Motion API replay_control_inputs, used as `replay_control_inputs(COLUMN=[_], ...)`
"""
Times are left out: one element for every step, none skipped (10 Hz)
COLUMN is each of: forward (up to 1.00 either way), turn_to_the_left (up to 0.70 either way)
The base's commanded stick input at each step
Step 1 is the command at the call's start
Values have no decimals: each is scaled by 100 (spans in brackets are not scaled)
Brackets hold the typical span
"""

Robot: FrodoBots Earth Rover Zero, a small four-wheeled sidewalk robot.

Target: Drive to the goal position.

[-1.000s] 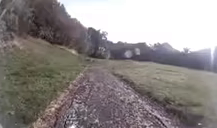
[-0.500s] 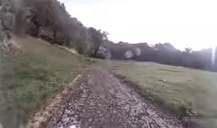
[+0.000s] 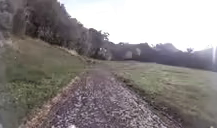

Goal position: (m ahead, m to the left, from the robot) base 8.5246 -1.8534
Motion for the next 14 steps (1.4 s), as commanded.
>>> replay_control_inputs(forward=[70, 70, 70, 70, 70, 70, 70, 70, 70, 70, 70, 70, 70, 70], turn_to_the_left=[35, 35, 0, 0, 0, 0, 0, 0, -12, -31, -33, -21, 0, 0])
